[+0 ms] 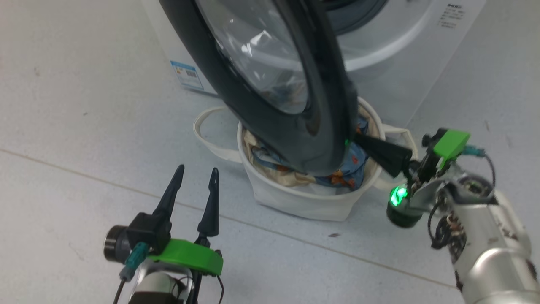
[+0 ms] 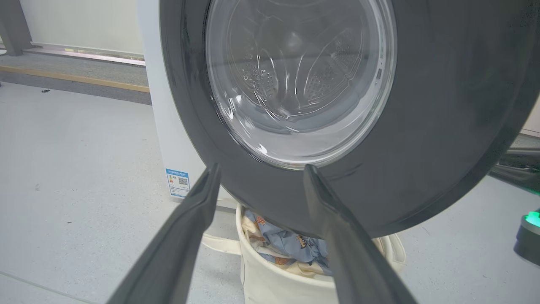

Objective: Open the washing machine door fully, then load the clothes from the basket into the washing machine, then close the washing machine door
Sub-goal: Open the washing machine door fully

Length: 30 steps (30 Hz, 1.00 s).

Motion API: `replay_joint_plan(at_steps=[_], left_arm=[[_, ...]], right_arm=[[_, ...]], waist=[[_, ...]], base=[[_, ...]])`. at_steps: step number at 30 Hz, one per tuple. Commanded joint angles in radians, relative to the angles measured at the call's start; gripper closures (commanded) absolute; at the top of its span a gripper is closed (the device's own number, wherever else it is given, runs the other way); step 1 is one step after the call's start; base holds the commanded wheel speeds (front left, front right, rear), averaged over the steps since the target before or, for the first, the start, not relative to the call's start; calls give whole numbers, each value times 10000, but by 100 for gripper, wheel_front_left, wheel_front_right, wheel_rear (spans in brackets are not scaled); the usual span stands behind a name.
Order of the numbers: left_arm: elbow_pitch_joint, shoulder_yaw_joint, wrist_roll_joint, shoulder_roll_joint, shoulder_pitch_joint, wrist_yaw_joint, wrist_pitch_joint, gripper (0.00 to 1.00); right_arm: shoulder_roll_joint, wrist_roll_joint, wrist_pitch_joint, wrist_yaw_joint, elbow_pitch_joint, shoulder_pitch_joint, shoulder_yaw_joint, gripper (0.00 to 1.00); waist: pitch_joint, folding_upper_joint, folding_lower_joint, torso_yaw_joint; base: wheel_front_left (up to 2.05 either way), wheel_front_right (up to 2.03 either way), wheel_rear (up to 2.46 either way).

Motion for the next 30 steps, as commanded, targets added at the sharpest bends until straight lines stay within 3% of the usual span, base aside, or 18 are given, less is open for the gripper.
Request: replay_joint_plan(at_steps=[1, 12, 23, 30], left_arm=[[-405, 414, 160, 150, 63, -78, -118, 0], [-388, 640, 252, 150, 590, -280, -118, 0], [-420, 659, 184, 150, 715, -308, -118, 0], [-413, 729, 248, 150, 735, -319, -118, 0]], right_arm=[[269, 252, -20, 4, -360, 191, 341, 100], [311, 3109, -2148, 4, -1731, 1491, 2663, 100], [312, 4301, -3231, 4, -1825, 1628, 5012, 100], [313, 4209, -3775, 4, -1608, 1516, 5493, 100]], waist=[[-340, 0, 1, -49], [-923, 0, 1, 86], [-1025, 0, 1, 306], [-1131, 0, 1, 300]], base=[[0, 0, 0], [0, 0, 0], [0, 0, 0], [0, 0, 0]])
